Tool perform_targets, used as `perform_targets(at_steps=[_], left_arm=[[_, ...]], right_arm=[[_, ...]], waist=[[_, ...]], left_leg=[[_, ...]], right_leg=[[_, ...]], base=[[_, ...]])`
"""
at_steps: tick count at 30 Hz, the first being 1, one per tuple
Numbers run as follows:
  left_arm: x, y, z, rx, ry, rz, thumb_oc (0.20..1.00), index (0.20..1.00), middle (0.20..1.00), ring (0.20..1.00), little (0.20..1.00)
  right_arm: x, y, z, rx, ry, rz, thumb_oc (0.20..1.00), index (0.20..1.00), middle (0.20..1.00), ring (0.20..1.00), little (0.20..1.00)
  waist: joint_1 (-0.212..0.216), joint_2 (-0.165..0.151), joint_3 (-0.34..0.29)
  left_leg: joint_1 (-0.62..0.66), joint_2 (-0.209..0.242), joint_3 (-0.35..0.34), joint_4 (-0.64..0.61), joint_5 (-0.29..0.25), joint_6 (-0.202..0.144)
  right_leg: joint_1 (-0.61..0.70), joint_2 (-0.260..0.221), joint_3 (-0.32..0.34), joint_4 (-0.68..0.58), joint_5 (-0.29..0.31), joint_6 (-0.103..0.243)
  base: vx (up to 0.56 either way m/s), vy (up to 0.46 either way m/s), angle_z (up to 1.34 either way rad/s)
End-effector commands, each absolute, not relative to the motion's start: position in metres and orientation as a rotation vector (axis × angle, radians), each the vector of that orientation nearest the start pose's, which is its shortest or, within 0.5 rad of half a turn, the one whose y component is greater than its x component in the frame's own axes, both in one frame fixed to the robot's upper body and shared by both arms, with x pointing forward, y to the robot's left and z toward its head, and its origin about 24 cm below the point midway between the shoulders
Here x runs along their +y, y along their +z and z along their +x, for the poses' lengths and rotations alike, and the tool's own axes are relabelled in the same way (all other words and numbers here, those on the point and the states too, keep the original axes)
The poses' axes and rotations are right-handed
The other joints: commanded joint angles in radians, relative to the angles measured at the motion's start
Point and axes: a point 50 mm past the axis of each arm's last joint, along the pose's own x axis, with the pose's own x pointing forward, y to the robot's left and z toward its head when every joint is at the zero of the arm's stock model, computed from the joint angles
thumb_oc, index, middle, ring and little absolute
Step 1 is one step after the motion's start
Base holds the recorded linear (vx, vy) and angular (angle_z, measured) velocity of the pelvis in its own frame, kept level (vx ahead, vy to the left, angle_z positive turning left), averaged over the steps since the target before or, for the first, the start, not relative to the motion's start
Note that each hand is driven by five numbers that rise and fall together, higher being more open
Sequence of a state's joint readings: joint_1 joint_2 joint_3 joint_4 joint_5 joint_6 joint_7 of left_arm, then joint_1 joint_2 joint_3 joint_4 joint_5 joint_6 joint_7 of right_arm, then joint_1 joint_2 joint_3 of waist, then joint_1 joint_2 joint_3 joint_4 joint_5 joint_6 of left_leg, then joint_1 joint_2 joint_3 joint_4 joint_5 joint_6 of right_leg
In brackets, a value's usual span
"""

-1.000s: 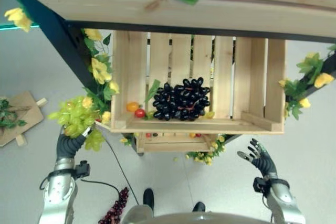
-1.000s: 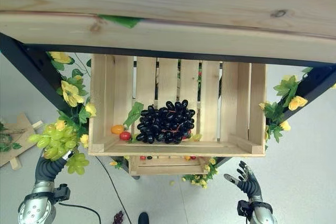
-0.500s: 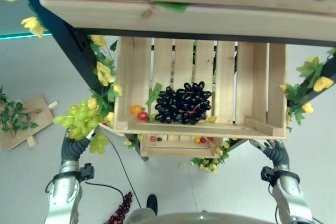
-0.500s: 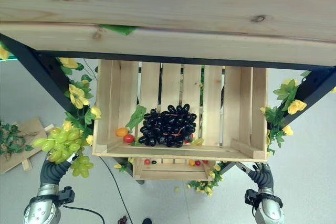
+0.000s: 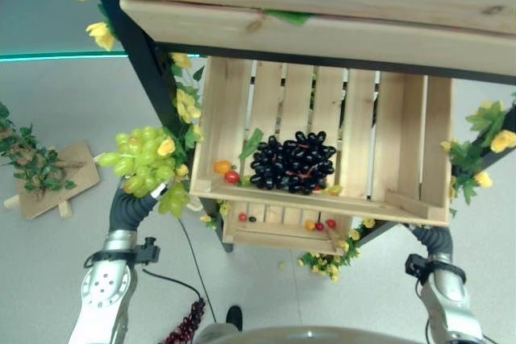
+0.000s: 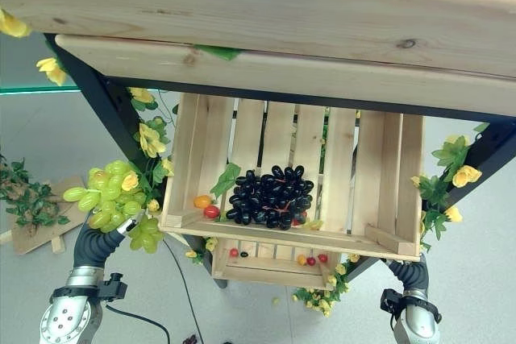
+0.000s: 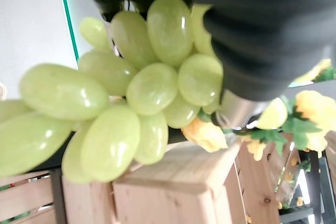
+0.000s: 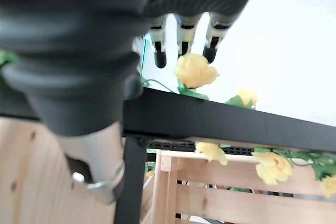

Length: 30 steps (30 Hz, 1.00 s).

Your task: Pick up the fruits from the basket on one side to the basket on the other side

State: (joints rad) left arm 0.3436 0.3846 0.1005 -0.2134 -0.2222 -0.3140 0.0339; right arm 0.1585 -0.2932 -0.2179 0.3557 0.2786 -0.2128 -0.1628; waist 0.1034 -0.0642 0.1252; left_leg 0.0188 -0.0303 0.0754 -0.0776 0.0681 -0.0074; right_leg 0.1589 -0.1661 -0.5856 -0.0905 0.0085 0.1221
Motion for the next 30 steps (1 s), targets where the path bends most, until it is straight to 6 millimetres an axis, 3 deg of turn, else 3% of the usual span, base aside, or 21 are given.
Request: perform_targets(at_steps=[1, 12, 16, 20, 30], left_arm=[[0.241, 0.098, 0.183, -0.375, 0.069, 0.198, 0.200, 0.200, 0.200, 0.200, 0.200], [0.233, 0.088, 0.183, -0.327, 0.013, 0.124, 0.200, 0.200, 0.200, 0.200, 0.200], [0.214, 0.104, 0.192, -0.401, -0.115, 0.082, 0.200, 0.200, 0.200, 0.200, 0.200], [0.198, 0.124, 0.198, -0.487, -0.244, 0.066, 0.200, 0.200, 0.200, 0.200, 0.200], [0.172, 0.158, 0.207, -0.640, -0.421, 0.046, 0.200, 0.200, 0.200, 0.200, 0.200]], right_arm=[[-0.299, 0.021, 0.219, -0.015, -0.478, -0.082, 1.000, 1.000, 1.000, 1.000, 1.000], [-0.306, 0.023, 0.217, -0.004, -0.484, -0.102, 1.000, 1.000, 1.000, 1.000, 1.000], [-0.315, 0.024, 0.213, 0.000, -0.511, -0.124, 1.000, 1.000, 1.000, 1.000, 1.000], [-0.317, 0.026, 0.217, -0.007, -0.514, -0.132, 1.000, 1.000, 1.000, 1.000, 1.000], [-0.302, 0.024, 0.230, -0.004, -0.440, -0.114, 1.000, 1.000, 1.000, 1.000, 1.000]], waist=[[0.058, -0.008, -0.043], [0.095, 0.013, -0.037], [0.101, 0.021, -0.033], [0.093, 0.027, -0.035], [0.064, 0.035, -0.053]], left_leg=[[0.017, 0.014, -0.033, 0.052, -0.083, -0.035], [-0.002, 0.024, -0.119, 0.073, -0.076, -0.052], [-0.010, 0.056, -0.203, 0.062, -0.070, -0.092], [-0.024, 0.060, -0.237, 0.052, -0.053, -0.102], [-0.009, 0.055, -0.217, 0.043, -0.059, -0.101]], right_leg=[[-0.075, -0.023, 0.001, 0.018, 0.096, 0.045], [-0.041, -0.039, -0.039, 0.027, 0.075, 0.033], [0.000, -0.019, -0.092, 0.038, 0.029, 0.029], [0.009, -0.016, -0.127, 0.040, 0.022, 0.032], [0.028, -0.025, -0.130, 0.030, 0.023, 0.035]], base=[[-0.01, -0.015, 0.07], [0.00, -0.061, 0.19], [0.03, -0.145, 0.45], [-0.01, -0.056, 0.48], [0.03, 0.005, 0.05]])
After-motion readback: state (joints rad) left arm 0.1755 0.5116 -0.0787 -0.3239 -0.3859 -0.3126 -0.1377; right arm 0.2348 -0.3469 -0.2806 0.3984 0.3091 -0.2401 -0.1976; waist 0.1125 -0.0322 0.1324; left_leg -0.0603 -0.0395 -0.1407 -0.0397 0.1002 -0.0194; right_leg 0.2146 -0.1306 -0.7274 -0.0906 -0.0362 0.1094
